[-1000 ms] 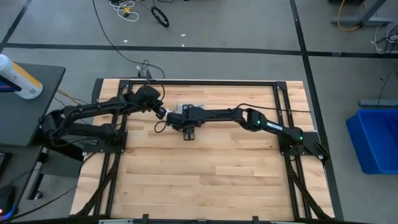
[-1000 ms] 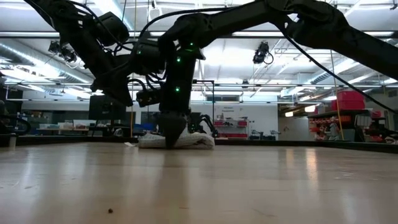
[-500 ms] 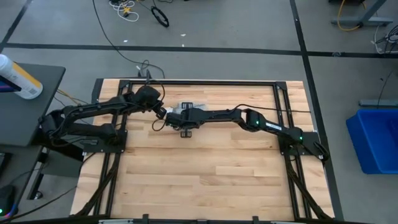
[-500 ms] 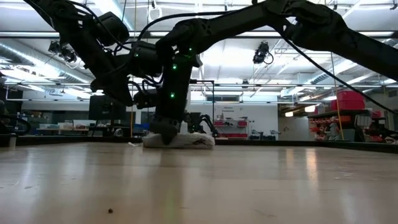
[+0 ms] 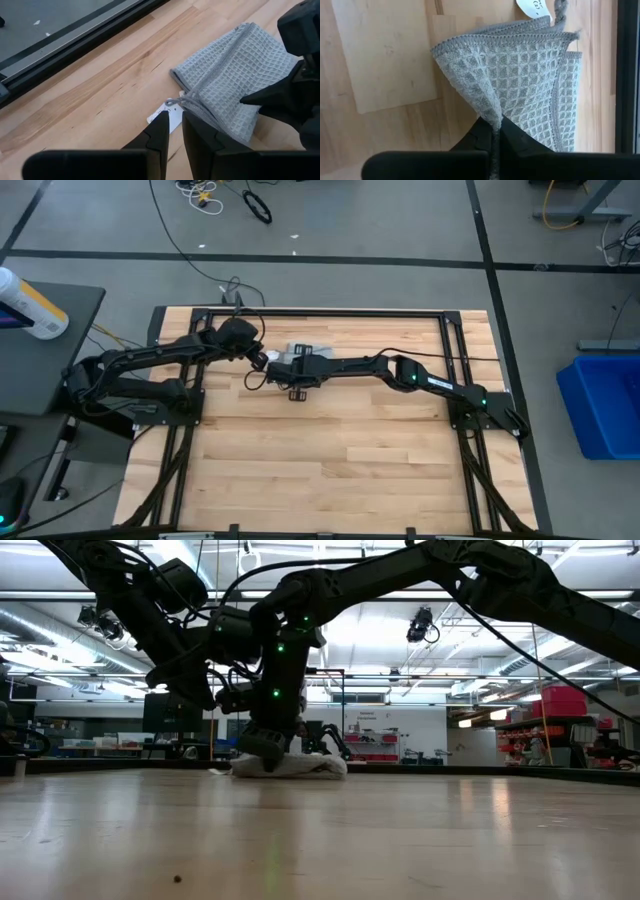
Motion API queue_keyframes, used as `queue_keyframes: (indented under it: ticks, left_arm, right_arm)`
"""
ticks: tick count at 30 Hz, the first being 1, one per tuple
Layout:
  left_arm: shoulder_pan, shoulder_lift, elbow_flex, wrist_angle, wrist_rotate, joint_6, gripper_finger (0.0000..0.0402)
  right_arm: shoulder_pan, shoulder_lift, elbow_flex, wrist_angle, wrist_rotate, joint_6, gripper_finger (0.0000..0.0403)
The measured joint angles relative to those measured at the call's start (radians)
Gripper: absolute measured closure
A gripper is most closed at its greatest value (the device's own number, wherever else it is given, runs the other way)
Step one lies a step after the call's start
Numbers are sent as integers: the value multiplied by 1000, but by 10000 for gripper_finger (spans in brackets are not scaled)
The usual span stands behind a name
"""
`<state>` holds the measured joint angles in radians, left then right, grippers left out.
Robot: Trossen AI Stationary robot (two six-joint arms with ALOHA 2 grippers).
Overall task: Fold microfiber towels
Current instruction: Fold the gray towel
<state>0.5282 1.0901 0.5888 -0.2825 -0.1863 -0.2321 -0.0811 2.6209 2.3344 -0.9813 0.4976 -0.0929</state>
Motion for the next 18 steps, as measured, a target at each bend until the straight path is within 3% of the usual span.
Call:
queue_keyframes:
  ticks: [11,18]
  left_arm:
    - [0,0,0,6,24,0,343]
    - [0,0,0,2,24,0,343]
  right_arm:
    - [2,-21,0,-35,-55,7,396]
    - [3,-21,0,-51,-83,-10,320]
